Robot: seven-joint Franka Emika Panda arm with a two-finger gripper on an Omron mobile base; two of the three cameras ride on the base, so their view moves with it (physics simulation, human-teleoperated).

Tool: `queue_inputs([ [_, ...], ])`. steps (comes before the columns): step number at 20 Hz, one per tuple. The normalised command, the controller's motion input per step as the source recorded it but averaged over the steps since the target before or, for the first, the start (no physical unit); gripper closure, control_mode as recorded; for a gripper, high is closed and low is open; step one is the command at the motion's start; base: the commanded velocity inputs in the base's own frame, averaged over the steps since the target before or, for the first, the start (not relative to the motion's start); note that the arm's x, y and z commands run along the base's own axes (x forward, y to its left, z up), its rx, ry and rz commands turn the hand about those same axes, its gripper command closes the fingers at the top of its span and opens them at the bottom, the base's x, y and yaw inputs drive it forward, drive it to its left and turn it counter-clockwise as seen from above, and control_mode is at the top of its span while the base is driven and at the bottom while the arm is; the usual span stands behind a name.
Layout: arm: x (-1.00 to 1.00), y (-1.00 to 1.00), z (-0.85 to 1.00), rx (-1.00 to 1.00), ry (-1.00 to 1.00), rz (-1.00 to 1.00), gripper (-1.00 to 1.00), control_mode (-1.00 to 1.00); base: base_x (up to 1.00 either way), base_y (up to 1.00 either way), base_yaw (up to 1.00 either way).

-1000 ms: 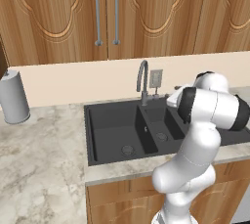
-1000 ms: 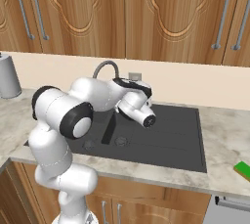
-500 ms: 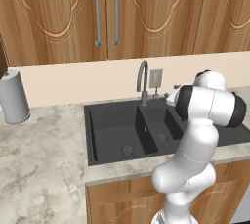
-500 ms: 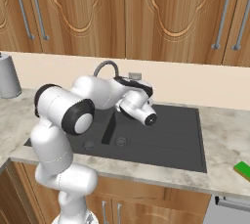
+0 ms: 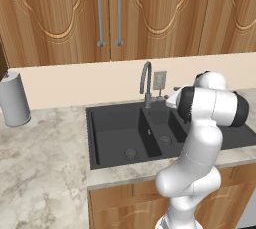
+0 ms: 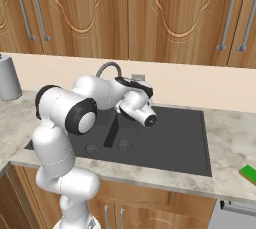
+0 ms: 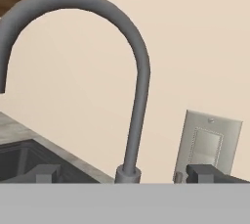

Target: Soak the sponge with water for a few seconds and then drop it inside the sink.

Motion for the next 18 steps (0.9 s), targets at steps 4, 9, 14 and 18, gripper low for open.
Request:
queue_inputs([
  [4, 0.16, 0.01, -0.04, 0.0, 0.0, 0.0, -1.0, -1.0, 0.0, 0.0, 0.0],
  [9, 0.33, 0.0, -0.02, 0.0, 0.0, 0.0, -1.0, -1.0, 0.0, 0.0, 0.0],
  [14, 0.31, 0.0, -0.08, 0.0, 0.0, 0.0, -1.0, -1.0, 0.0, 0.0, 0.0],
  [18, 0.19, 0.0, -0.16, 0.0, 0.0, 0.0, -1.0, -1.0, 0.0, 0.0, 0.0],
])
